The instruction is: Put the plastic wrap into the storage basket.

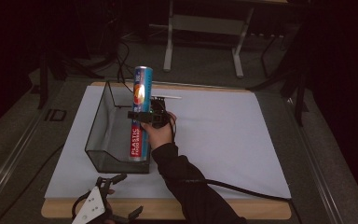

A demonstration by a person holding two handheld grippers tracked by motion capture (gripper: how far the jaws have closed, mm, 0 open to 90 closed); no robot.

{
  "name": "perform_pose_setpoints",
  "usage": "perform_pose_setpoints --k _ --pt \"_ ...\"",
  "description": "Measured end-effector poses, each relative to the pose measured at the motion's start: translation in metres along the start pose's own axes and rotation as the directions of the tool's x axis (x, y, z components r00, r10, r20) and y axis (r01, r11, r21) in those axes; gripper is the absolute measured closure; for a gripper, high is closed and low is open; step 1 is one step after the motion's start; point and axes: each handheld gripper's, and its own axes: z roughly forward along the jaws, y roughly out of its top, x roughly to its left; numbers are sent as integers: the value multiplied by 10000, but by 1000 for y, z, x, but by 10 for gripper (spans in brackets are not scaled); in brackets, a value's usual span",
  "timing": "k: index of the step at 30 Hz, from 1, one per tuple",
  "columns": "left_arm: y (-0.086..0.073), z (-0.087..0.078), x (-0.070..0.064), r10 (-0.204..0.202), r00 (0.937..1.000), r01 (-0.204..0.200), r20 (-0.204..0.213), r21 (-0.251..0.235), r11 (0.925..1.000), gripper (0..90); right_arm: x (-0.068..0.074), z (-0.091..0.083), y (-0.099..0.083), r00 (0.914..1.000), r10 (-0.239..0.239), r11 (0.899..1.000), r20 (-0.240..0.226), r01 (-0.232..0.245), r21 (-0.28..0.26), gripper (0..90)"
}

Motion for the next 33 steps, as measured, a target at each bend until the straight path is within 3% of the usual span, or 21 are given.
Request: perform_pose_setpoints --k 2,10,16,20,22,23,24,25,28,29,33 --pt "0 0 0 10 10000 -10 17 15 10000 2 -3 3 -2 9999 156 9998 21 -157 115 319" --pt "0 1 0 14 10000 -14 59 28 10000 2 -6 16 -15 9956 -373 9977 857 323 597 319" --pt "0 0 0 13 10000 -13 64 40 10000 2 -7 20 -15 9936 -239 9982 1104 176 580 315" --pt "0 0 0 18 10000 -19 97 56 10000 2 -10 27 -17 9880 -403 9970 1490 299 713 298" --pt "0 0 0 10 9999 -11 110 58 10000 2 -9 31 -20 9769 -820 9935 1972 644 940 276" --pt "0 0 0 10 9999 -11 110 58 10000 2 -9 31 -20 9769 -820 9935 1972 644 940 276" --pt "0 0 0 10 9999 -11 110 58 10000 2 -9 33 -22 9714 -962 9918 2171 752 1033 276" --pt "0 0 0 8 9999 -9 122 59 10000 2 -8 38 -26 9591 -1404 9866 2457 1148 1157 256" --pt "0 0 0 -29 9999 28 163 84 10000 2 -3 40 -26 9413 -1913 9783 2783 1597 1322 241" --pt "0 0 0 -29 9999 28 163 84 10000 2 -3 40 -26 9413 -1913 9783 2783 1597 1322 241" --pt "0 0 0 -28 9998 26 178 75 10000 2 5 40 -24 8937 -2932 9546 3395 2539 1560 207"
